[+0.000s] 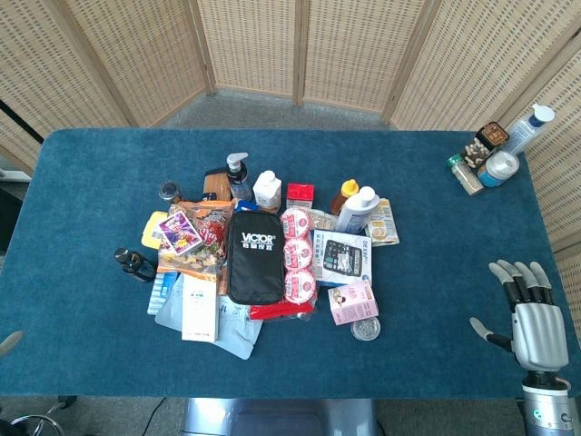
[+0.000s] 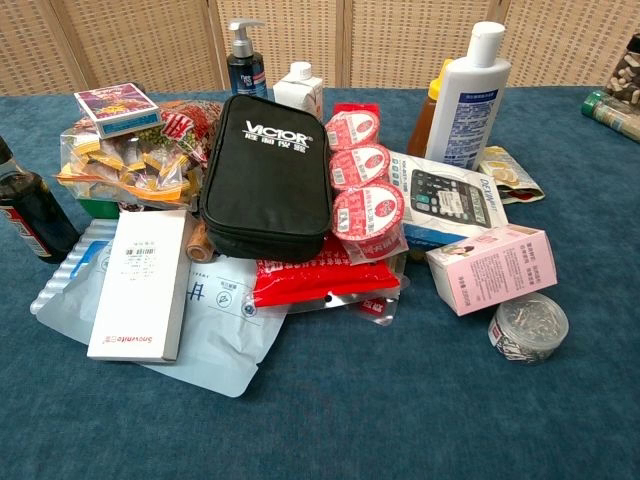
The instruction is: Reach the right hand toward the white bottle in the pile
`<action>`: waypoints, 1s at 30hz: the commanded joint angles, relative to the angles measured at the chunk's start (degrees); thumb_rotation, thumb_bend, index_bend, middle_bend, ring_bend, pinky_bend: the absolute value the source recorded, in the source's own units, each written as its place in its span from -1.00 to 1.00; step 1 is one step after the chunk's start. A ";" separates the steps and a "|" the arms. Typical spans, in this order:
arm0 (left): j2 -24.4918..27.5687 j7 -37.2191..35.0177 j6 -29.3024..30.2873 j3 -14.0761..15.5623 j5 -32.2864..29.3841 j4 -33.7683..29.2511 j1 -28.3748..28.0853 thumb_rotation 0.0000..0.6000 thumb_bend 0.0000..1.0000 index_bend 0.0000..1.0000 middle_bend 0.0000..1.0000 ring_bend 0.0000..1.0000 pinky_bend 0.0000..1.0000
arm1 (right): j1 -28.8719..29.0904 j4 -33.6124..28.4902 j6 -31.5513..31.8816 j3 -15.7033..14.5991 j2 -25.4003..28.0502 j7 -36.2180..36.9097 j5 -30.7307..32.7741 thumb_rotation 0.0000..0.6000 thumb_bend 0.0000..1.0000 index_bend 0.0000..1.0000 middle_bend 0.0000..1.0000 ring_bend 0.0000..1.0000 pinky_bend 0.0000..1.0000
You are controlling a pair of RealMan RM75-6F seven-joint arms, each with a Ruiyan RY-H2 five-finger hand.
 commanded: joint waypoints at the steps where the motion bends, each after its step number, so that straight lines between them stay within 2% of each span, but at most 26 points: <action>1: 0.03 -0.09 0.05 0.00 0.05 0.00 0.01 1.00 -1.00 -1.00 -1.00 -1.00 -1.00 | -0.05 -0.37 -0.33 -0.12 0.11 0.83 0.34 1.00 -1.00 -0.67 -0.64 -0.77 -1.00; 5: 0.07 -0.35 0.15 -0.07 -0.08 0.08 0.00 1.00 -1.00 -1.00 -1.00 -1.00 -1.00 | 0.06 -0.36 -0.74 -0.10 0.23 1.44 0.60 1.00 -1.00 -0.67 -0.64 -0.77 -1.00; 7: 0.08 -0.41 0.12 -0.06 -0.06 0.13 -0.02 1.00 -1.00 -1.00 -1.00 -1.00 -1.00 | 0.26 -0.83 -1.52 0.09 0.29 4.04 1.32 1.00 -1.00 -0.68 -0.65 -0.77 -1.00; 10: -0.03 -0.05 -0.31 -0.07 -0.32 0.08 -0.19 1.00 -1.00 -1.00 -1.00 -1.00 -1.00 | 1.71 -1.88 -6.03 0.92 1.13 12.55 4.24 1.00 -1.00 -0.75 -0.72 -0.77 -1.00; 14: -0.23 0.78 -0.12 -0.17 -0.18 -0.34 -0.22 1.00 -1.00 -1.00 -1.00 -1.00 -1.00 | 6.33 -1.01 -15.51 3.50 2.88 25.16 7.99 1.00 -1.00 -0.87 -0.79 -0.77 -1.00; 18: -0.71 1.66 0.68 -0.02 0.73 -0.66 0.08 1.00 -1.00 -1.00 -1.00 -1.00 -1.00 | 10.97 3.63 -22.04 6.50 1.77 33.84 10.20 1.00 -1.00 -0.87 -0.79 -0.77 -1.00; 26: -1.77 5.17 1.16 -0.48 -0.38 -1.43 0.34 1.00 -1.00 -1.00 -1.00 -1.00 -1.00 | 20.03 16.27 -34.07 11.15 -4.96 41.44 16.05 1.00 -1.00 -0.83 -0.79 -0.77 -1.00; 30: -2.24 6.86 0.64 -0.95 -1.47 -1.95 0.02 1.00 -1.00 -1.00 -1.00 -1.00 -1.00 | 23.42 21.77 -39.04 12.51 -7.89 44.77 17.99 1.00 -1.00 -0.83 -0.79 -0.77 -1.00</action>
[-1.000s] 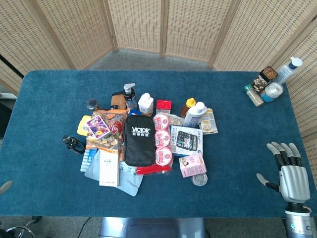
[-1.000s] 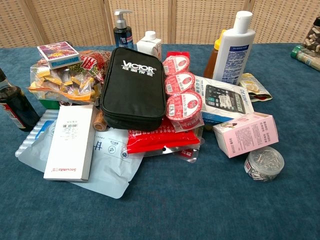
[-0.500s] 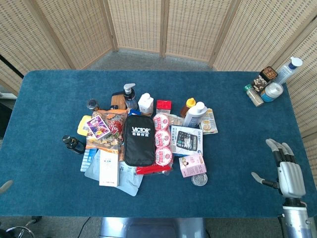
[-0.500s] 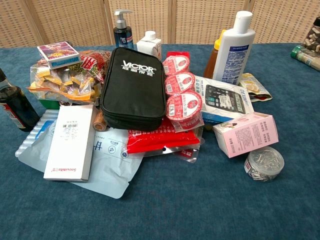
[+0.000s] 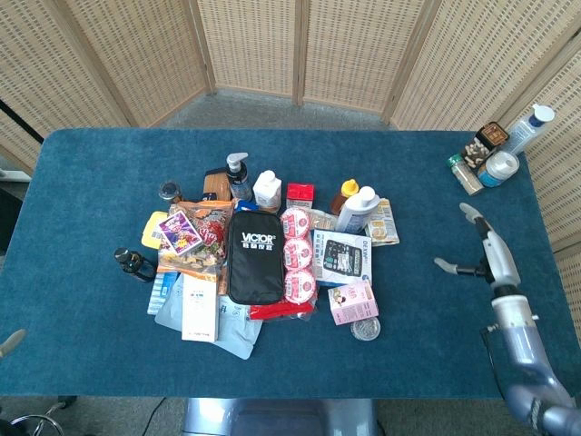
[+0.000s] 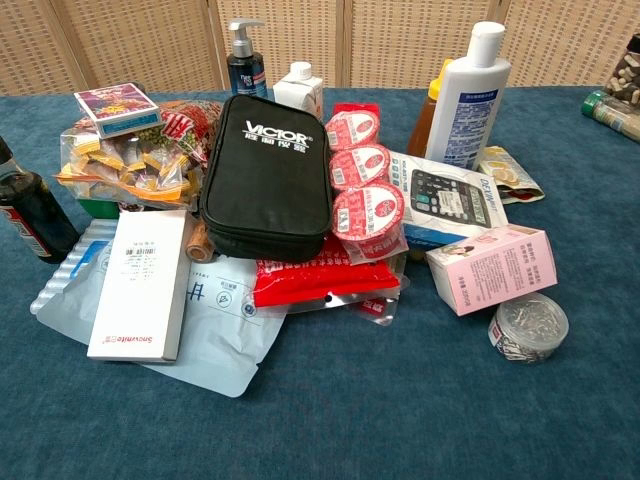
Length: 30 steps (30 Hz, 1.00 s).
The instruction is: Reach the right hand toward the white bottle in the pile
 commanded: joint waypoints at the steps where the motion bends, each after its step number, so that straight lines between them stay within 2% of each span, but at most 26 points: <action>1: -0.53 1.37 -0.49 -0.46 -1.04 -0.53 -0.28 1.00 -1.00 -1.00 -1.00 -1.00 -1.00 | 3.99 5.38 -4.93 1.98 -3.50 3.81 2.36 1.00 -1.00 -0.83 -0.79 -0.77 -1.00; 8: -1.63 4.79 -2.62 -1.52 -4.28 -1.37 -1.38 1.00 -1.00 -1.00 -1.00 -1.00 -1.00 | 8.80 11.12 -8.13 3.84 -7.50 7.02 2.48 1.00 -1.00 -0.83 -0.79 -0.77 -1.00; 30: -2.89 8.23 -6.35 -3.39 -9.57 -1.51 -3.54 1.00 -1.00 -1.00 -1.00 -1.00 -1.00 | 16.40 11.26 -10.09 5.35 -12.26 8.66 1.38 1.00 -1.00 -0.82 -0.78 -0.77 -1.00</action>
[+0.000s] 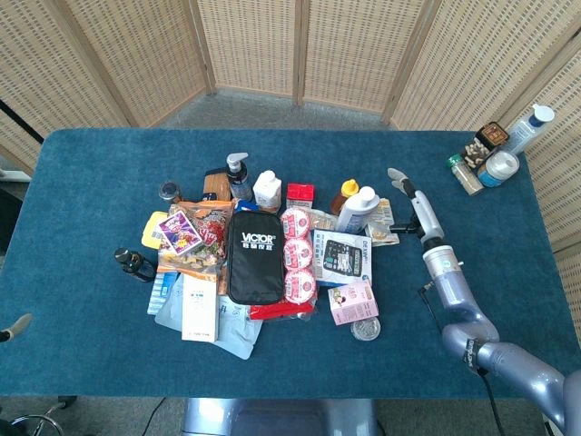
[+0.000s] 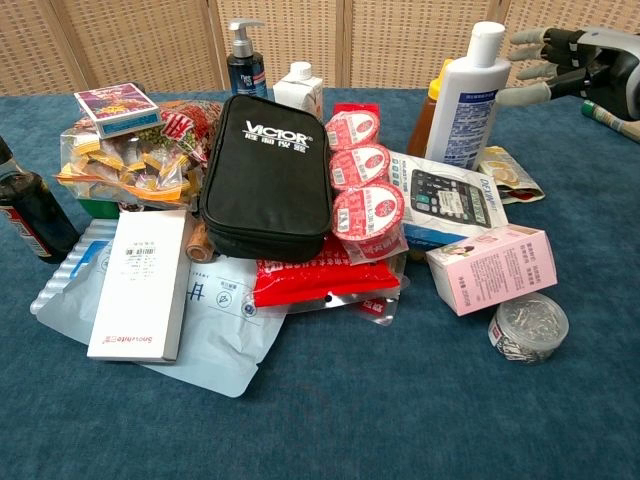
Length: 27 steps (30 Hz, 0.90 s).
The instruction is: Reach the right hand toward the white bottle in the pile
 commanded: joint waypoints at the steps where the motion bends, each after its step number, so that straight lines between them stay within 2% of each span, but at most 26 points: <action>1: -0.09 0.31 -0.02 -0.11 -0.30 -0.04 -0.02 1.00 -1.00 -1.00 -1.00 -1.00 -1.00 | 0.28 -0.71 0.40 0.06 0.21 -0.01 -0.34 1.00 -1.00 -0.82 -0.77 -0.77 -1.00; 18: -0.08 0.27 -0.50 -0.29 -0.75 0.16 -0.24 1.00 -1.00 -1.00 -1.00 -1.00 -1.00 | 0.67 -3.94 4.10 -0.88 -2.06 -3.13 -0.37 1.00 -1.00 -0.71 -0.65 -0.74 -0.97; 20: -0.06 0.24 -0.68 -0.28 -0.75 0.20 -0.33 1.00 -1.00 -1.00 -1.00 -1.00 -1.00 | 0.79 -3.48 4.38 -0.80 -2.77 -3.74 0.09 1.00 -1.00 -0.69 -0.59 -0.69 -0.90; 22: -0.06 0.17 -0.68 -0.30 -0.74 0.23 -0.34 1.00 -1.00 -1.00 -1.00 -1.00 -1.00 | 0.92 -2.59 4.94 -0.53 -3.85 -4.38 0.70 1.00 -1.00 -0.63 -0.44 -0.55 -0.77; 27: -0.04 0.09 -0.58 -0.37 -0.89 0.29 -0.28 1.00 -1.00 -1.00 -1.00 -1.00 -1.00 | 1.84 0.93 5.80 0.55 -7.02 -6.50 2.64 1.00 -1.00 -0.42 0.04 -0.07 -0.16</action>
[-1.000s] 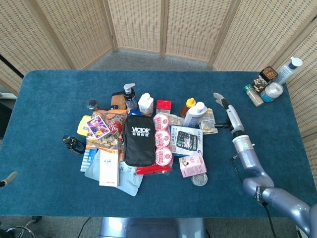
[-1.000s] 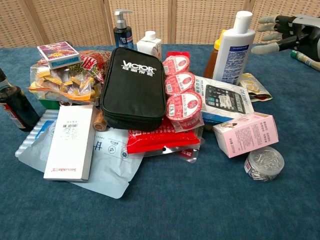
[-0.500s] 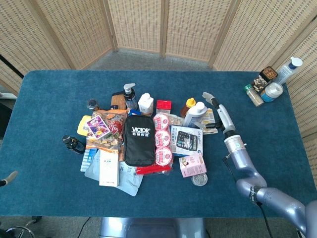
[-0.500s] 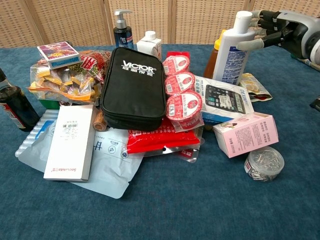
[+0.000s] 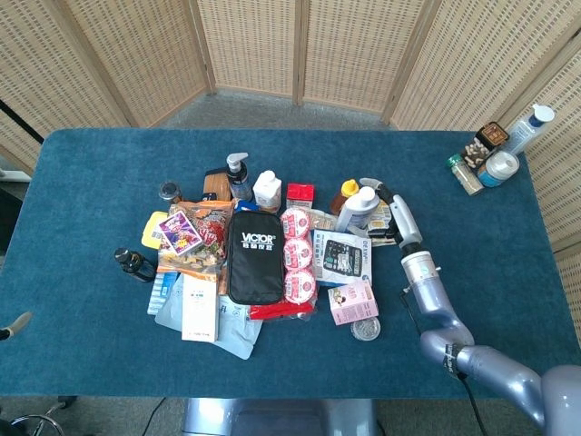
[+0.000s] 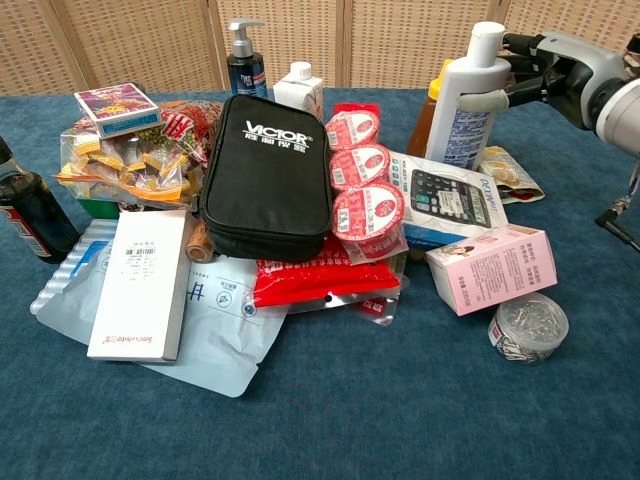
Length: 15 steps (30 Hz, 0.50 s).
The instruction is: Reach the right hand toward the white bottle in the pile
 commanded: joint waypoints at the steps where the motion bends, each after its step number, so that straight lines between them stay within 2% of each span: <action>1: -0.01 0.03 -0.09 -0.05 -0.14 0.04 -0.04 1.00 -1.00 -1.00 -1.00 -1.00 -1.00 | 0.74 2.13 0.67 0.96 -1.97 -1.19 1.35 1.00 -1.00 -0.37 0.13 0.00 -0.07; 4: -0.09 0.19 -0.21 -0.11 -0.29 0.07 -0.13 1.00 -1.00 -1.00 -1.00 -1.00 -1.00 | 1.10 4.21 2.03 1.66 -3.96 -2.21 2.10 1.00 -1.00 -0.11 0.40 0.21 0.13; 7: -0.24 0.47 -0.35 -0.16 -0.41 0.12 -0.24 1.00 -1.00 -1.00 -1.00 -1.00 -1.00 | 1.26 6.46 3.62 1.90 -5.69 -2.96 2.11 1.00 -1.00 0.34 0.79 0.53 0.44; 9: -0.31 0.68 -0.55 -0.17 -0.56 0.16 -0.35 1.00 -1.00 -1.00 -1.00 -1.00 -1.00 | 1.09 7.36 4.08 1.79 -6.21 -2.65 1.93 1.00 -1.00 0.43 0.88 0.61 0.52; 15: -0.23 0.52 -0.79 -0.13 -0.41 0.11 -0.47 1.00 -1.00 -1.00 -1.00 -1.00 -1.00 | 0.14 5.98 5.51 2.53 -4.67 -2.46 1.84 1.00 -0.97 0.43 0.89 0.61 0.52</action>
